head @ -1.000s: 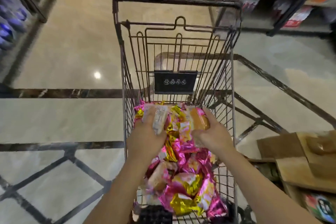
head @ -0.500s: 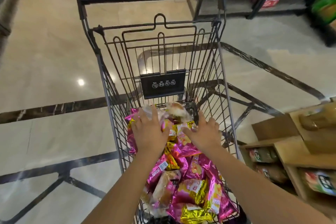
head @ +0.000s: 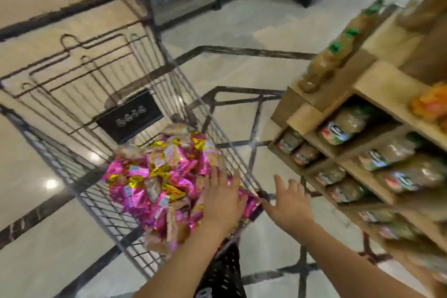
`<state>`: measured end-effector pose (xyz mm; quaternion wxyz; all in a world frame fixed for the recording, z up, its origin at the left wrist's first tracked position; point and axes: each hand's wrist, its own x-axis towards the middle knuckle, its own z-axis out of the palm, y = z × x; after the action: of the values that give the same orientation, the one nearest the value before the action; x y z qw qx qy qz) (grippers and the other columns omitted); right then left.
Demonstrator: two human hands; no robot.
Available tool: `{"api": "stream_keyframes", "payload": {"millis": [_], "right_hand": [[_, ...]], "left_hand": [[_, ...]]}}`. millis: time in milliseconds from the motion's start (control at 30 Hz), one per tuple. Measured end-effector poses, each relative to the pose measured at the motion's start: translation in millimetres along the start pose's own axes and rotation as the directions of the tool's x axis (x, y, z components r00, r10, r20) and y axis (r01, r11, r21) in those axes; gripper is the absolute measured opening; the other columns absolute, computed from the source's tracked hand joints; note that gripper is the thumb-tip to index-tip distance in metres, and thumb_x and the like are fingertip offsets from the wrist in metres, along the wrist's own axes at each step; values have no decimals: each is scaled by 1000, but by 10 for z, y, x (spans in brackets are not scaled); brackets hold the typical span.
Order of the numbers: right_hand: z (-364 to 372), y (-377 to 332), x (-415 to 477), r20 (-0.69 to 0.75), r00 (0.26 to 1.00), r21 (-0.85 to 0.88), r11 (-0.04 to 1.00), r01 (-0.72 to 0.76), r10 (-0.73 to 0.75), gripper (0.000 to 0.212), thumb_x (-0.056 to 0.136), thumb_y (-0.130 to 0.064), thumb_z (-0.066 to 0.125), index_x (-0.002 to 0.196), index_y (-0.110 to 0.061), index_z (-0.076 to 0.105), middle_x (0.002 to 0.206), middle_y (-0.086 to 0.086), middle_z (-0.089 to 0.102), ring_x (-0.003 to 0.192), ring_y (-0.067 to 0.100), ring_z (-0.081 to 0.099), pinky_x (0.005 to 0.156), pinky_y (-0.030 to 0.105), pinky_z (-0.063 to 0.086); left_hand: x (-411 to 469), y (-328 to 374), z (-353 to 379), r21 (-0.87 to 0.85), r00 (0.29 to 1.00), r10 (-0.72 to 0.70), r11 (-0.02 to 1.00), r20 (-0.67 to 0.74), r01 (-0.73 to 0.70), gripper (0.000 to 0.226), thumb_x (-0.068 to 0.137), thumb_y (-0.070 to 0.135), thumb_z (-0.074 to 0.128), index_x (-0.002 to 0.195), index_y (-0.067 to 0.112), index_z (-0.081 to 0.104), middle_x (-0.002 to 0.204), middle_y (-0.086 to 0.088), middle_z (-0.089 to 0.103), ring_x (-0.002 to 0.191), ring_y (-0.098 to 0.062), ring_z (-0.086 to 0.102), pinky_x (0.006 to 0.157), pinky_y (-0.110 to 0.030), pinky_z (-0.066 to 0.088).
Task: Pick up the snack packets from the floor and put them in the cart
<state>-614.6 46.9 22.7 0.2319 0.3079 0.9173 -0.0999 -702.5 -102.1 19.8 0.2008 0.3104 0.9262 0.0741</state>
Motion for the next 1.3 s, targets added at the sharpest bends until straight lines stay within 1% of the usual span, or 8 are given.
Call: {"api": "stream_keyframes", "payload": {"millis": [67,300,667,767,900,1033,1167,1300], "right_hand": [[129,391,-245,10,998,68,995,-70,69,79,90,-69,35,152,-25,14,150,16,29,136,35,28,107,44,31],[695,1873,-1409,72,929,194,909,-370,363,83,91,-70,33,155,-24,8,154,16,25,140,34,25,110,46,29],[1865,3269,-3432,176,658,355,576,-736,732,80,92,-67,32,154,-22,9,152,14,28,138,33,27,110,44,29],[2068,3462,-3828,223,582,395,473,-787,782,81,92,-68,27,156,-21,9,152,16,28,138,33,28,110,45,29],[2299,3660,-4112,283,467,430,324,-843,838,83,89,-71,18,156,-21,10,154,15,30,138,33,31,109,45,33],[2443,3892,-4194,352,395,426,230,-875,849,78,94,-65,29,155,-21,8,154,13,25,139,32,27,109,43,31],[2469,4396,-4116,383,304,446,113,-888,872,77,95,-65,27,155,-21,8,153,16,27,139,34,27,111,44,30],[2338,5019,-3960,401,194,500,-36,-865,895,75,95,-64,29,154,-22,13,151,14,31,138,32,30,109,43,31]], "left_hand": [[-110,368,141,54,994,112,992,-4,-112,68,91,48,50,150,18,36,153,-21,35,145,-43,25,115,-54,23],[-715,1697,861,158,916,316,919,248,-360,70,101,53,34,158,22,6,164,-14,6,150,-35,4,120,-50,4],[-2136,3433,1970,231,646,580,630,496,-742,69,104,52,28,158,22,-3,164,-15,-2,151,-35,-3,120,-53,-2],[-2500,3885,2154,206,602,613,593,511,-778,68,101,56,26,159,23,10,164,-15,11,150,-35,11,119,-54,11],[-2725,4245,2414,224,496,669,453,553,-863,69,85,60,31,131,21,64,130,-14,63,118,-35,61,90,-55,51],[-2639,4492,2625,250,432,678,355,594,-901,68,86,61,32,135,21,60,131,-14,63,120,-35,60,93,-56,49],[-2435,5084,2724,226,325,707,235,628,-945,66,100,58,30,157,25,21,162,-14,21,149,-36,18,118,-55,14],[-2153,5792,2881,217,247,734,138,633,-966,64,95,57,36,150,24,40,153,-15,39,140,-38,39,111,-57,31]]}}
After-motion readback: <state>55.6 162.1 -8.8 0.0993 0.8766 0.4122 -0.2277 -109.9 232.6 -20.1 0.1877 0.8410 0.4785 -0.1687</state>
